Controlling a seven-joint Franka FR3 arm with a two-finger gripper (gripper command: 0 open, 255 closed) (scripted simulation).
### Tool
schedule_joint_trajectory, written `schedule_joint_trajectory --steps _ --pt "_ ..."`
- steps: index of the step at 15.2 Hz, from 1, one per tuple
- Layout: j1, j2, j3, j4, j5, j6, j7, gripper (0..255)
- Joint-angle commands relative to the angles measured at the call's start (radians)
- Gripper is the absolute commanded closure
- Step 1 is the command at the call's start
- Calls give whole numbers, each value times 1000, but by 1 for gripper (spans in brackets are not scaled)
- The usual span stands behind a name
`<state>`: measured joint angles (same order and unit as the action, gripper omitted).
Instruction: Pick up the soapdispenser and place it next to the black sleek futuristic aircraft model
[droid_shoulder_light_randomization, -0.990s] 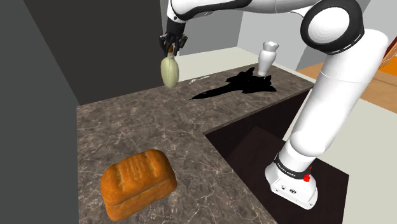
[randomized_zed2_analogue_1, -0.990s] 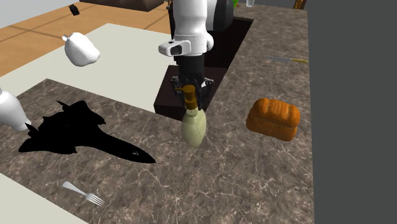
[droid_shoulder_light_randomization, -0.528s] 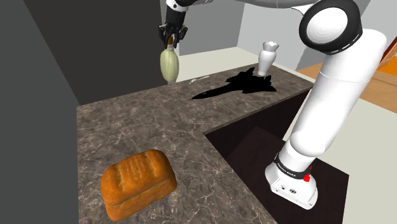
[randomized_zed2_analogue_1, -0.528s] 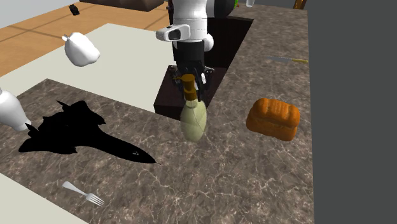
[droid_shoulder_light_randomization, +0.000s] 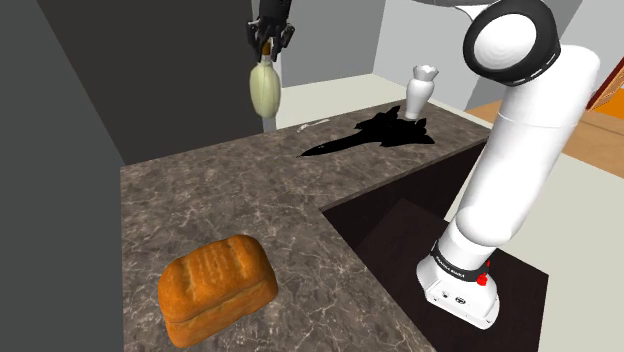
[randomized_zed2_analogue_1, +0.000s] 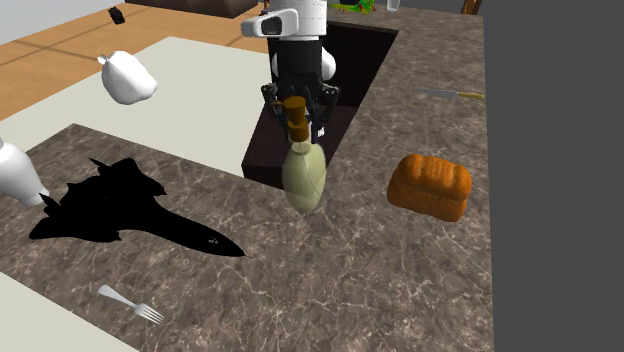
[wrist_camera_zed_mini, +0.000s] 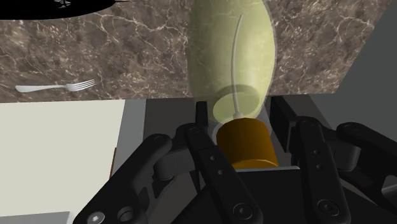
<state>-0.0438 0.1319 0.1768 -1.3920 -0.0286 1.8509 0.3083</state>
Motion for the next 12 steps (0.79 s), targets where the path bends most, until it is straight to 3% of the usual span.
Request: schedule_joint_trajectory --steps 1,6,12 --pt "1 12 0 47 -2 -35 0 255" --pt "7 45 2 158 -10 -113 3 255" --pt "-60 -196 -44 -143 65 -51 -104 255"
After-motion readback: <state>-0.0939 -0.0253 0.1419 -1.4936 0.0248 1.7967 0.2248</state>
